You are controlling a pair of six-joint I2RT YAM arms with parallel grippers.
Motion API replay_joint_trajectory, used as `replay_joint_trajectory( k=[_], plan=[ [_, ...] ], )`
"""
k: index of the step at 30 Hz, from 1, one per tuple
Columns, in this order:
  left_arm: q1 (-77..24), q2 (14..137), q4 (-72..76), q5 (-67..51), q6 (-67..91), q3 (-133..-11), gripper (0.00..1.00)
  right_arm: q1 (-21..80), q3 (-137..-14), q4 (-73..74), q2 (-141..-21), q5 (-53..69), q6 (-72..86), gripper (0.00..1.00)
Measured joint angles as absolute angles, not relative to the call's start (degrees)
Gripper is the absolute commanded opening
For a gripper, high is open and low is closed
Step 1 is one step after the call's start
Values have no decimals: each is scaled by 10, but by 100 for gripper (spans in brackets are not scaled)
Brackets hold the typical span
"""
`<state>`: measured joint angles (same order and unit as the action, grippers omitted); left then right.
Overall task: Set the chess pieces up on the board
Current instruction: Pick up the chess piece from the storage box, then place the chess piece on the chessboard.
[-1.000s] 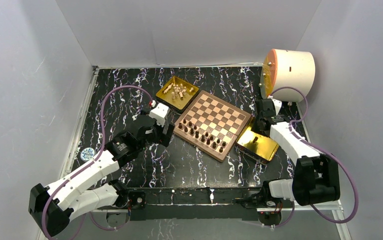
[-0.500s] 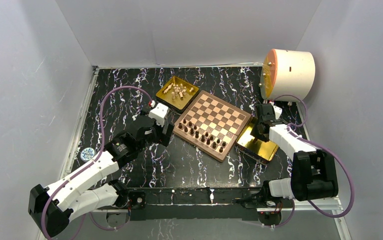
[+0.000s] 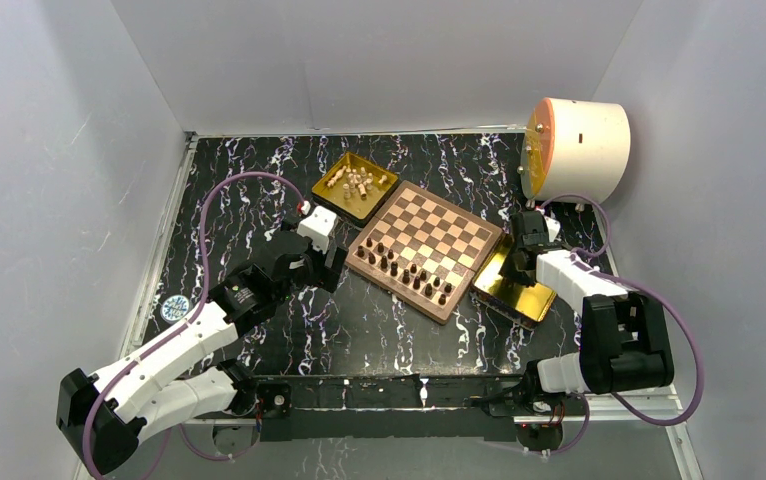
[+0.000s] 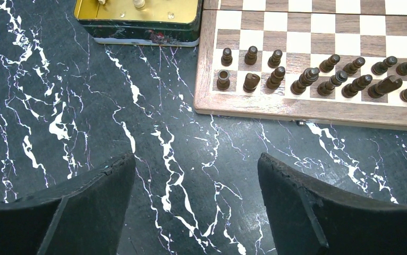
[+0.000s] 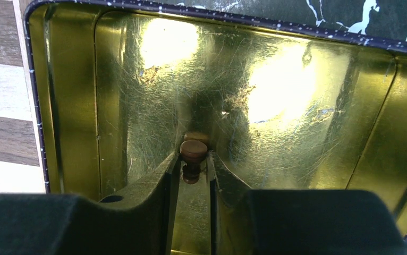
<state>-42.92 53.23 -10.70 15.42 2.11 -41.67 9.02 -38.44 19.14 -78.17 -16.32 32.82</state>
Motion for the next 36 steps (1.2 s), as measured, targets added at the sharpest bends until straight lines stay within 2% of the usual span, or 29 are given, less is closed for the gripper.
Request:
replay_joint_trajectory(
  k=[9, 20, 29, 36],
  plan=[
    [-429, 532, -107, 152, 25, -417, 74, 90, -394, 196, -780, -164, 306, 20],
    [-429, 552, -108, 118, 52, -427, 62, 90, -484, 254, -748, -160, 263, 19],
    [-429, 589, -62, 60, 152, -478, 53, 90, -525, 270, -660, -8, 346, 21],
    [-429, 682, 18, 38, 224, -526, 51, 90, -499, 166, -629, 130, 508, 21]
  ],
)
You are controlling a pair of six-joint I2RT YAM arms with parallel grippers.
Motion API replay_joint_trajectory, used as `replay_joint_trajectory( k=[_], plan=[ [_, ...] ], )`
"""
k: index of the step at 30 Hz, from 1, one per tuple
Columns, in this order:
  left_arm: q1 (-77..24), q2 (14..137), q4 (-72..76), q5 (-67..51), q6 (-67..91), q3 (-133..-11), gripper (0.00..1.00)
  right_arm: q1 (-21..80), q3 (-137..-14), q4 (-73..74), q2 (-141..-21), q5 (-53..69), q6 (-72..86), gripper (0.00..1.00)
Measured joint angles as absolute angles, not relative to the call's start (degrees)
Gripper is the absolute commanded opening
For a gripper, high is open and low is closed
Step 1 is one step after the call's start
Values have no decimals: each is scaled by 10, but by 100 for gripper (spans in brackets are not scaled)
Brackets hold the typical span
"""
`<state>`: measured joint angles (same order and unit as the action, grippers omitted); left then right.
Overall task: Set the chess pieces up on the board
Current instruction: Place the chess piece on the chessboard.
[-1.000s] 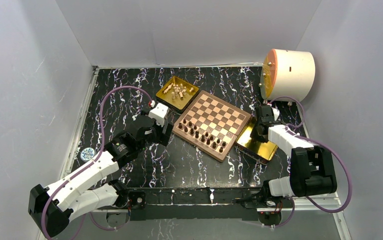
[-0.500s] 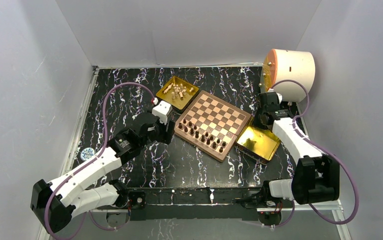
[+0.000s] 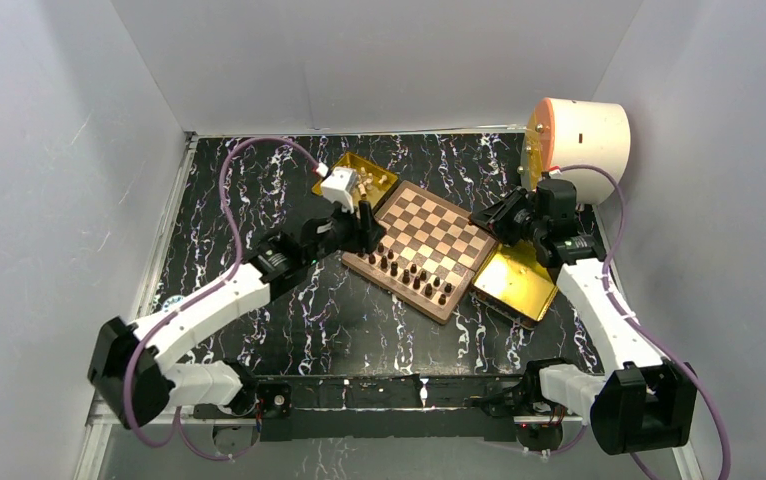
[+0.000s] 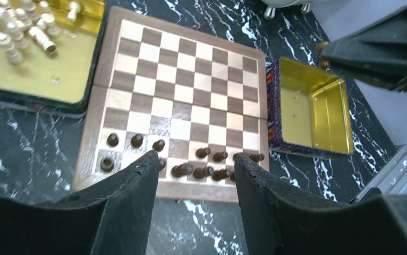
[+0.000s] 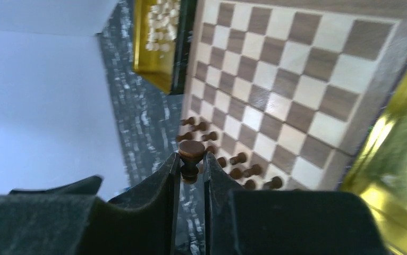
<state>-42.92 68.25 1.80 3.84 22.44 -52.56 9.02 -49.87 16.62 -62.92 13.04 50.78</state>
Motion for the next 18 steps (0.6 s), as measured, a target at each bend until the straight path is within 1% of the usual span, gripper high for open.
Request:
replay_joint_trajectory(
  k=[5, 8, 18],
  plan=[
    [-429, 765, 79, 18, 256, -565, 46, 90, -443, 79, -606, 177, 626, 21],
    [-431, 806, 127, 8, 265, -577, 45, 90, -430, 32, -602, 196, 690, 21],
    [-467, 910, 273, -29, 245, -599, 44, 91, -416, -56, -590, 223, 790, 21]
  ],
)
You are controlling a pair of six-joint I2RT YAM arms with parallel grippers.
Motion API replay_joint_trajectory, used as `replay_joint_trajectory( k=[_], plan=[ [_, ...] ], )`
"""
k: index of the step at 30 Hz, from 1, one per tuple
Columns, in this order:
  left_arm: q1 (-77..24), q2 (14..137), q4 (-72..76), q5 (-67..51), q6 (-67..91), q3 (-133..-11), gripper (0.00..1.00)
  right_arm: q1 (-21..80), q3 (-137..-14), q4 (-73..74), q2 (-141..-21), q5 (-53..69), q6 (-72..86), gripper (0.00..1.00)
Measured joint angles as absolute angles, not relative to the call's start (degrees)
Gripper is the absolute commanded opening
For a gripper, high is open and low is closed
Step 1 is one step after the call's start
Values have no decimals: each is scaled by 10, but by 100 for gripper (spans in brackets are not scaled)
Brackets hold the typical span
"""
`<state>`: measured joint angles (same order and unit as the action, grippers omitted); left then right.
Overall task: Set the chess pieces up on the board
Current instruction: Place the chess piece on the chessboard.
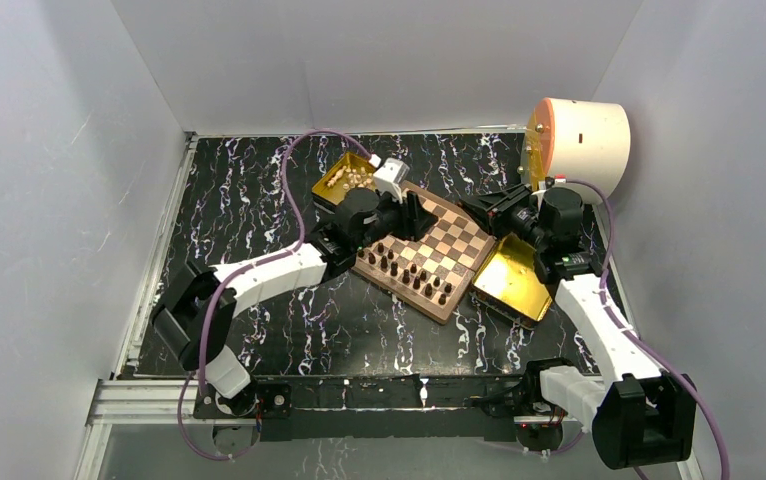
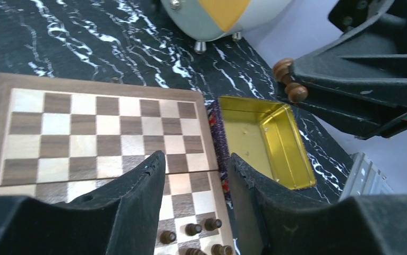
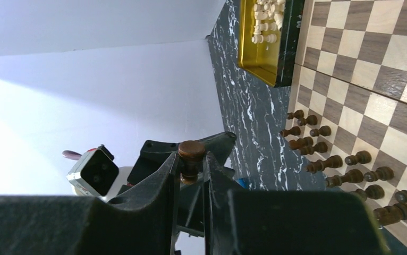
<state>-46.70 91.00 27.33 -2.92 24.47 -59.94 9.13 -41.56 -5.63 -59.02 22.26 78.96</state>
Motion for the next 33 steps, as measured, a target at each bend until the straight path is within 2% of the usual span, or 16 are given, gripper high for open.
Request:
replay_joint_trajectory(
  k=[16, 21, 33],
  plan=[
    [-502, 964, 371, -73, 229, -649, 39, 94, -390, -89, -578, 224, 839, 21],
    [-505, 964, 377, -74, 227, -650, 40, 94, -387, -91, -578, 223, 839, 21],
    [-505, 966, 378, -73, 222, -653, 34, 94, -376, -105, -577, 225, 844, 21]
  ],
)
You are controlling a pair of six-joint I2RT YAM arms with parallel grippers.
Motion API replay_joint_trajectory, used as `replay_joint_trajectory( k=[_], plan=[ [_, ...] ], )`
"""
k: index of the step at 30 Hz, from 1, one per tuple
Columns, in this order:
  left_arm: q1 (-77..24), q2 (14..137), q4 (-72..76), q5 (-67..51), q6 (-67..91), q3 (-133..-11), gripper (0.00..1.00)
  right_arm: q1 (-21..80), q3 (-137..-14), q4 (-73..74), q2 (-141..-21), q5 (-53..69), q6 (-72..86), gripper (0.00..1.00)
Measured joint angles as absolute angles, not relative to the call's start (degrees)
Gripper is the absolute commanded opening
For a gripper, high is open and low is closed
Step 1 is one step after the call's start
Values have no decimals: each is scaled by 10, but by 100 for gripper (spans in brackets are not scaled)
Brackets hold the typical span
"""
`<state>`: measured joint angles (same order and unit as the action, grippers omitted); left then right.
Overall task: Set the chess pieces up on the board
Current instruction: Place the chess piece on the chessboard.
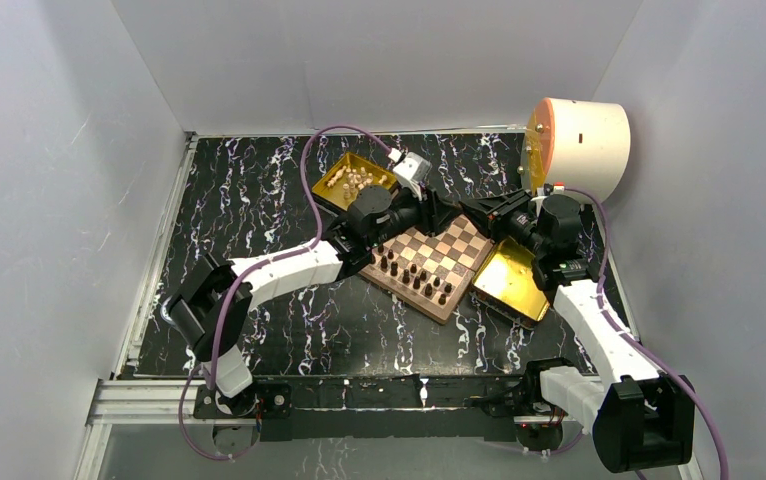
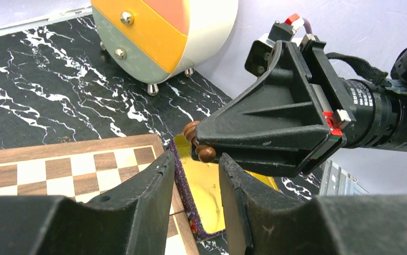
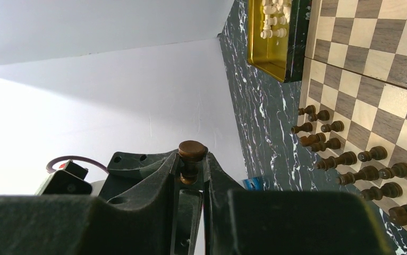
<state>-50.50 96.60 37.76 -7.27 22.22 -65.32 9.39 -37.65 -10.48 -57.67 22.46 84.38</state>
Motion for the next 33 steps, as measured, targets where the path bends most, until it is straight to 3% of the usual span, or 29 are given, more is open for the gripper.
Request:
replay_joint_trajectory(
  k=[20, 27, 33],
  plan=[
    [-514, 991, 397, -70, 225, -662, 30, 93, -363, -122, -574, 218, 854, 21],
    [-515, 991, 402, -70, 232, -662, 35, 93, -357, -122, -570, 217, 856, 21],
    [-519, 990, 407, -69, 234, -662, 28, 94, -356, -122, -570, 221, 859, 21]
  ],
)
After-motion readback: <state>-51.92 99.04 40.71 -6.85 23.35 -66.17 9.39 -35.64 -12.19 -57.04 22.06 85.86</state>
